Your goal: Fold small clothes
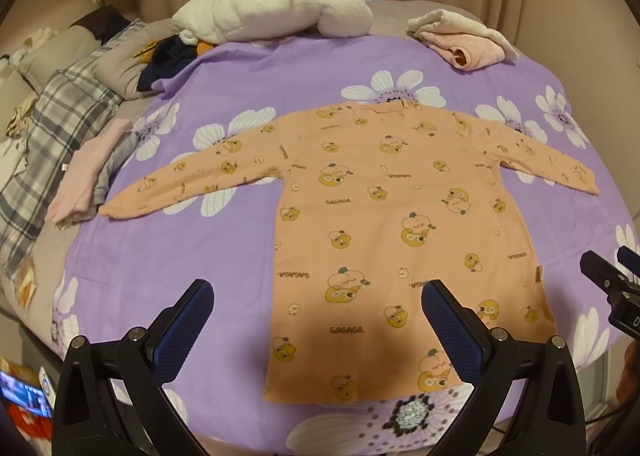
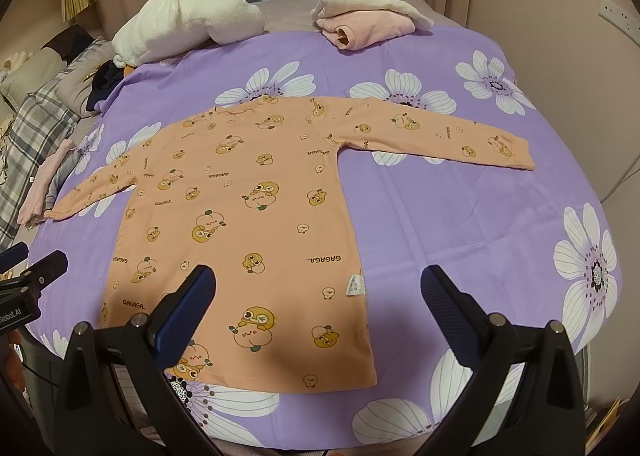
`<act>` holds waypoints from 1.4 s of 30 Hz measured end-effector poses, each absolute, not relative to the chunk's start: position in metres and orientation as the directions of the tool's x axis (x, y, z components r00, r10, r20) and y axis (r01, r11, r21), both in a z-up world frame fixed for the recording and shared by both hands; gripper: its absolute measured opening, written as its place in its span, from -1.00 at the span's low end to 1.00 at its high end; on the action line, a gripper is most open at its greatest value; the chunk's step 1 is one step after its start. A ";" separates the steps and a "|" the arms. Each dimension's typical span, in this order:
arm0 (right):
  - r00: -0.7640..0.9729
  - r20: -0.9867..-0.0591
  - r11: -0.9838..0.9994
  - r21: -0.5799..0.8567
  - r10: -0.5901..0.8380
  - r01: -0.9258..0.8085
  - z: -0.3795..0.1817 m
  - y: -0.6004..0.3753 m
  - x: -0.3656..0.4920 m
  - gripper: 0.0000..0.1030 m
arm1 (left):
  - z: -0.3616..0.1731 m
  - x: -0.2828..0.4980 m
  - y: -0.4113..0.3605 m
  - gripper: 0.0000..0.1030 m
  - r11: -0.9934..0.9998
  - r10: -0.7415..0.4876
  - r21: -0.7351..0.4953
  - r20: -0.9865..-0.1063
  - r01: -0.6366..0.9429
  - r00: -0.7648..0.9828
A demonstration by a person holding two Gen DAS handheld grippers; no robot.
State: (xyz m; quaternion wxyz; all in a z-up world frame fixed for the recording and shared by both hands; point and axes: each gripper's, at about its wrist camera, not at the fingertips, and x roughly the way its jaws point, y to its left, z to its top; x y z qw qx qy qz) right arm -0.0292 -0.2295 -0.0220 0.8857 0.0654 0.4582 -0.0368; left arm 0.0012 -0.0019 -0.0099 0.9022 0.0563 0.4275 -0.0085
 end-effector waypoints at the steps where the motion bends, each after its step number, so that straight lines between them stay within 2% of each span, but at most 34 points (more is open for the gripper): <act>1: 0.578 -0.816 0.989 0.077 -0.009 0.125 -0.023 -0.229 -0.029 1.00 | -0.010 0.001 -0.002 1.00 0.994 0.032 0.094 -0.769 0.063 0.638; 7: 0.583 -0.812 0.991 0.055 -0.027 0.123 -0.024 -0.229 -0.029 1.00 | -0.010 0.001 -0.002 1.00 0.995 0.019 0.077 -0.763 0.062 0.646; 9: 0.584 -0.812 0.990 0.062 -0.022 0.124 -0.024 -0.229 -0.029 1.00 | -0.013 0.003 -0.003 1.00 0.997 0.011 0.056 -0.803 0.057 0.595; 11: 0.586 -0.810 0.990 0.067 -0.019 0.124 -0.023 -0.229 -0.029 1.00 | -0.013 0.003 -0.003 1.00 0.997 0.011 0.057 -0.801 0.058 0.598; 18: 0.577 -0.816 0.983 0.114 0.008 0.147 -0.031 -0.232 -0.027 1.00 | -0.023 0.011 -0.001 1.00 0.998 -0.058 -0.026 -0.814 0.063 0.578; 21: 0.599 -0.800 0.973 0.166 0.038 0.161 -0.035 -0.240 -0.025 1.00 | -0.028 0.019 0.001 1.00 0.984 -0.177 -0.162 -0.808 0.077 0.562; 23: 0.611 -0.790 0.965 0.193 0.044 0.180 -0.039 -0.250 -0.024 1.00 | -0.030 0.026 0.005 1.00 0.942 -0.318 -0.322 -0.772 0.092 0.551; 25: 0.611 -0.790 0.956 0.214 0.049 0.200 -0.042 -0.264 -0.022 1.00 | -0.036 0.032 0.011 1.00 0.905 -0.395 -0.418 -0.750 0.082 0.530; 27: 0.616 -0.781 0.932 0.291 0.101 0.215 -0.042 -0.281 -0.021 1.00 | -0.040 0.039 0.017 1.00 0.856 -0.471 -0.513 -0.714 0.072 0.518; 29: 0.643 -0.741 0.864 0.439 0.192 0.248 -0.047 -0.311 -0.019 1.00 | -0.044 0.045 0.022 1.00 0.810 -0.529 -0.583 -0.680 0.063 0.508; 31: 0.624 -0.742 0.779 0.533 0.244 0.329 -0.055 -0.339 -0.017 1.00 | -0.048 0.052 0.026 1.00 0.773 -0.571 -0.633 -0.657 0.052 0.493; 34: 0.665 -0.711 0.683 0.604 0.228 0.412 -0.070 -0.379 -0.015 1.00 | -0.051 0.060 0.033 1.00 0.742 -0.585 -0.670 -0.629 0.025 0.511; 36: 0.688 -0.700 0.635 0.623 0.192 0.456 -0.081 -0.402 -0.011 1.00 | -0.052 0.065 0.036 1.00 0.758 -0.554 -0.652 -0.643 0.002 0.529; 40: 0.784 -0.602 0.581 0.697 0.154 0.421 -0.105 -0.453 0.005 1.00 | -0.060 0.080 0.037 1.00 0.799 -0.504 -0.601 -0.679 -0.010 0.534; 42: 0.799 -0.584 0.541 0.722 0.143 0.431 -0.115 -0.472 0.014 1.00 | -0.064 0.087 0.035 1.00 0.801 -0.504 -0.598 -0.681 -0.006 0.532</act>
